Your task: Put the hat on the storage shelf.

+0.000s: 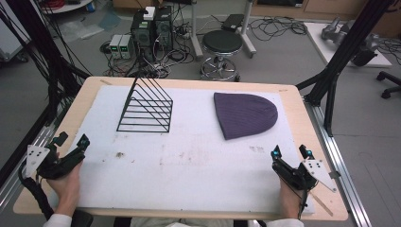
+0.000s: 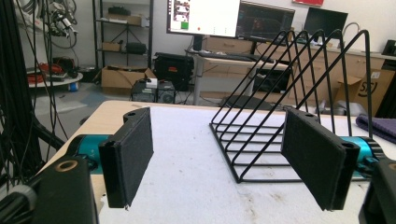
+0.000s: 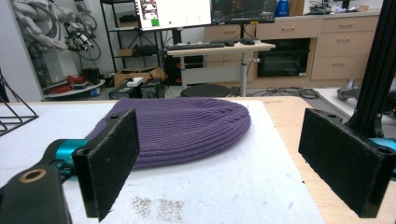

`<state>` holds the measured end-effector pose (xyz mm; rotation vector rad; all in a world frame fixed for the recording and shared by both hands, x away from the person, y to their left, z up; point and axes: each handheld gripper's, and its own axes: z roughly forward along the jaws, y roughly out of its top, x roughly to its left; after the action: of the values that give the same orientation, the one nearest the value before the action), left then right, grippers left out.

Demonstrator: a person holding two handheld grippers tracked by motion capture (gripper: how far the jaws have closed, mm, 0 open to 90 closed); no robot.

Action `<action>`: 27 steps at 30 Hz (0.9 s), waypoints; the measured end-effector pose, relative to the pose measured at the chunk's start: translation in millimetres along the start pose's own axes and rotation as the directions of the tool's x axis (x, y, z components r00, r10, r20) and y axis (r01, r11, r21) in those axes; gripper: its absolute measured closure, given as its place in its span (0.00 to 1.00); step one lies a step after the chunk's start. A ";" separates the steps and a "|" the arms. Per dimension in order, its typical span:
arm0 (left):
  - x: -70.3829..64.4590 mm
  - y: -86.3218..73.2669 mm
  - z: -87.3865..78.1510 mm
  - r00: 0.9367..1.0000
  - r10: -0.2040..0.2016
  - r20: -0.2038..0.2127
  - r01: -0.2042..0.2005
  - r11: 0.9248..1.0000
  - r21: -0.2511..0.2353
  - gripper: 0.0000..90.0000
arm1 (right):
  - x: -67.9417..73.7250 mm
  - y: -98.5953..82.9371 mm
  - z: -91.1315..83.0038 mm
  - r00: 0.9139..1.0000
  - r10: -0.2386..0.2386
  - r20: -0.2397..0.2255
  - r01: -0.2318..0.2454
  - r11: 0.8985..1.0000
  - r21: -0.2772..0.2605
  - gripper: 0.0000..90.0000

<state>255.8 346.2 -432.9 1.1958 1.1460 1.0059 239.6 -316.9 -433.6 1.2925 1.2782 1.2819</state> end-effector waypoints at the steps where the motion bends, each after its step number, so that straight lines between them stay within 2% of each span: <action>1: 0.0 0.0 0.1 1.000 0.001 0.000 -0.001 1.000 0.002 0.28 | 0.0 0.0 0.0 1.000 0.000 0.000 0.000 1.000 0.000 0.13; 22: -1.6 -1.0 1.8 1.000 0.003 0.016 -0.003 1.000 0.007 0.29 | 2.7 -0.1 1.0 1.000 -0.013 -0.009 0.013 1.000 0.002 0.13; 23: -1.5 -1.1 1.9 1.000 0.006 0.020 -0.006 1.000 0.014 0.29 | 4.3 0.7 2.9 1.000 -0.004 -0.013 0.004 1.000 0.012 0.13; 27: -1.6 -1.4 1.6 1.000 -0.001 0.022 0.001 1.000 0.014 0.29 | 8.2 5.1 9.4 1.000 -0.020 -0.024 0.021 0.999 0.040 0.13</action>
<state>257.1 344.2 -434.1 1.2143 1.1374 0.9831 248.8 -308.4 -428.5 1.2928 1.3373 1.2659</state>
